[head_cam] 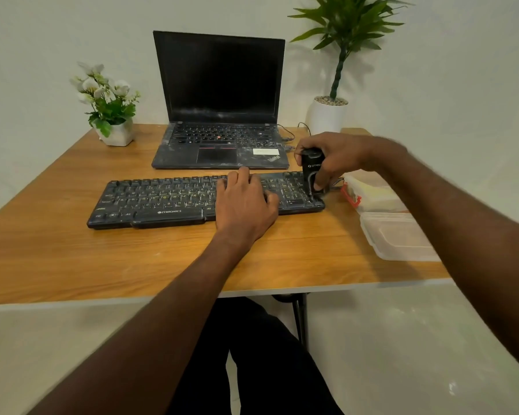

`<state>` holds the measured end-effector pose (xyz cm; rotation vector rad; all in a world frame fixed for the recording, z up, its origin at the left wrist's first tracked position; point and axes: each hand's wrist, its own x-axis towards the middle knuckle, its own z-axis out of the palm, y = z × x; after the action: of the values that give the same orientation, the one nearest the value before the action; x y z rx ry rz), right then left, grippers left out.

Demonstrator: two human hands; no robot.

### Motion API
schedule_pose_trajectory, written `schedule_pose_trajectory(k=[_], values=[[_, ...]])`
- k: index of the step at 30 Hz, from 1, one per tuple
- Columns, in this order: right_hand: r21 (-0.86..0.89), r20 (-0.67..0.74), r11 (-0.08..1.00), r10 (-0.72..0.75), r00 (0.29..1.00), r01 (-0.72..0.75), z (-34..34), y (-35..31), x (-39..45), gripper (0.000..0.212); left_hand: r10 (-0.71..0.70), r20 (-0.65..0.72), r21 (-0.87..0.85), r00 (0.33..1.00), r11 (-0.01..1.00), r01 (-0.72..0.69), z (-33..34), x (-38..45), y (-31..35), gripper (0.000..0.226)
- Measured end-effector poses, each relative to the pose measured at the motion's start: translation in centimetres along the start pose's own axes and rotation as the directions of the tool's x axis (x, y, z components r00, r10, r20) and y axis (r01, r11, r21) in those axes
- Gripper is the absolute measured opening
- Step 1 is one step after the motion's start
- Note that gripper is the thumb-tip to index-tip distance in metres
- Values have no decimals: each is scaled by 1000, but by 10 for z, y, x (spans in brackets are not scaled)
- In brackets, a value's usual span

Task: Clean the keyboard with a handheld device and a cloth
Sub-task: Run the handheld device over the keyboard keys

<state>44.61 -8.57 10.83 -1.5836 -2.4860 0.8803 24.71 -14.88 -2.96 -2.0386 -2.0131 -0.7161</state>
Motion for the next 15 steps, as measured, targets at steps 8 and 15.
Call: schedule_pose_trajectory(k=[8, 15], values=[[-56, -387, 992, -125, 914, 112, 28, 12, 9, 64, -16, 5, 1, 1000, 1000, 16, -2, -1, 2, 52], [-37, 20, 995, -88, 996, 88, 1, 15, -27, 57, -16, 20, 5, 1000, 1000, 16, -2, -1, 1, 53]])
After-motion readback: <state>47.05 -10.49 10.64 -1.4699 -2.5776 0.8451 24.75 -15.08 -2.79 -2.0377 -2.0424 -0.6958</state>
